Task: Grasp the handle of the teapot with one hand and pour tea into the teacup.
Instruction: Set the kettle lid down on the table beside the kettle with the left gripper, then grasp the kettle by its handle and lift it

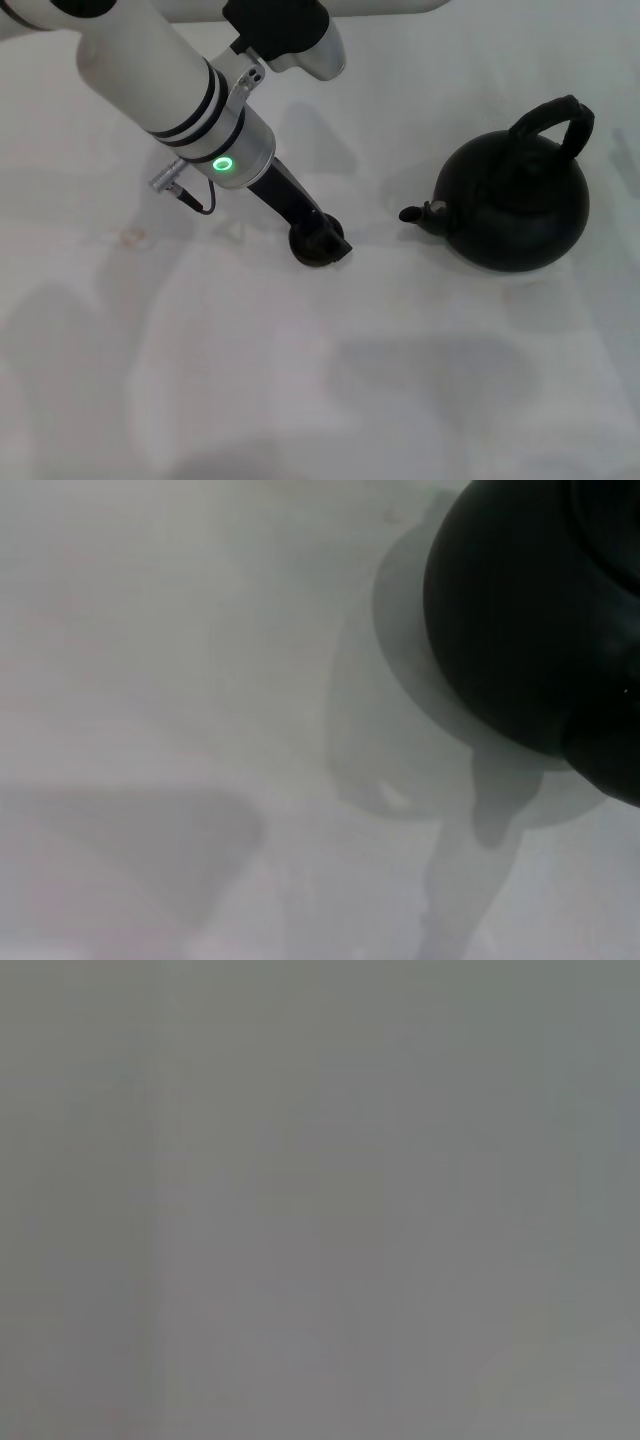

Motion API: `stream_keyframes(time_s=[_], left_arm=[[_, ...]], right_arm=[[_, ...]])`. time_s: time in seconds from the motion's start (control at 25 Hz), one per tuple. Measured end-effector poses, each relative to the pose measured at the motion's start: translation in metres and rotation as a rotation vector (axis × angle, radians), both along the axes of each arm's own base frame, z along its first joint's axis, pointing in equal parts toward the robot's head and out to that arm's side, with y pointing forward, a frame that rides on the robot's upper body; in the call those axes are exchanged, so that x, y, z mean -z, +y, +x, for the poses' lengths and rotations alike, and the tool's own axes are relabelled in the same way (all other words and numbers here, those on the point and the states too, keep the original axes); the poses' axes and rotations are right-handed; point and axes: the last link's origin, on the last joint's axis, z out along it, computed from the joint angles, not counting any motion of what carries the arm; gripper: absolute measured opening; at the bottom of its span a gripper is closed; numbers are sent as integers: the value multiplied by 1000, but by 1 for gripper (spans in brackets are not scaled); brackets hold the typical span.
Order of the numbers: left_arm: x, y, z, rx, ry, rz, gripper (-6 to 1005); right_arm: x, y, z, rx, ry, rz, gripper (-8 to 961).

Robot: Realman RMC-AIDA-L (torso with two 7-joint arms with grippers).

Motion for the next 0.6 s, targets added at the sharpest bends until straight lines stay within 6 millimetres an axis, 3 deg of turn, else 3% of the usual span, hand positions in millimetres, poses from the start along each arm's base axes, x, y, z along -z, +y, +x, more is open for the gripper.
stream_keyframes(time_s=[0.24,0.6], left_arm=[[-1,1,1,-11,-4,8,781],[-18,1,33,58,-108,55,785]], right_arm=[[0,0,0,1,0,1,850],[-1,1,0,1,0,1,850]])
